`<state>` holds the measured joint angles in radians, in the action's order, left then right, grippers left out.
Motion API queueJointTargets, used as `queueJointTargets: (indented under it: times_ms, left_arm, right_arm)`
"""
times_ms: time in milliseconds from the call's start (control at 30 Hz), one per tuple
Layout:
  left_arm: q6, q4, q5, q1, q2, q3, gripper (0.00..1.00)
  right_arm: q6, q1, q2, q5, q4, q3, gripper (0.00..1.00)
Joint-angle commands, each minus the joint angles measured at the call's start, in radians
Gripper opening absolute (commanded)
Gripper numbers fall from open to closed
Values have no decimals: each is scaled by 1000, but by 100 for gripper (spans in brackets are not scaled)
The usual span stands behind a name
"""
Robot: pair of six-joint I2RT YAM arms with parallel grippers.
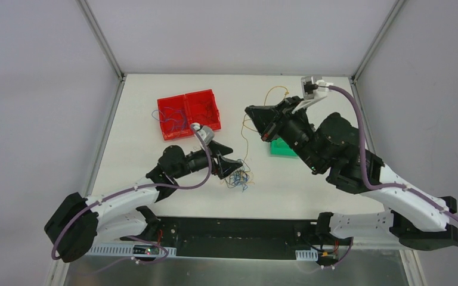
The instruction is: Untangle the cables
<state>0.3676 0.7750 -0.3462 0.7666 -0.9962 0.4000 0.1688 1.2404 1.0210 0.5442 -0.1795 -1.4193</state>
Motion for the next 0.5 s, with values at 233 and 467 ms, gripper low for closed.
queueJointTargets:
  times_ms: [233,467]
  left_arm:
    - [20,101,-202,8,-173,109,61]
    - [38,160,-238,9,-147,84,62]
  right_arm:
    - [-17,-5,124,89,-112,-301,0]
    - [-32,-6,128,125,-110,-325,0]
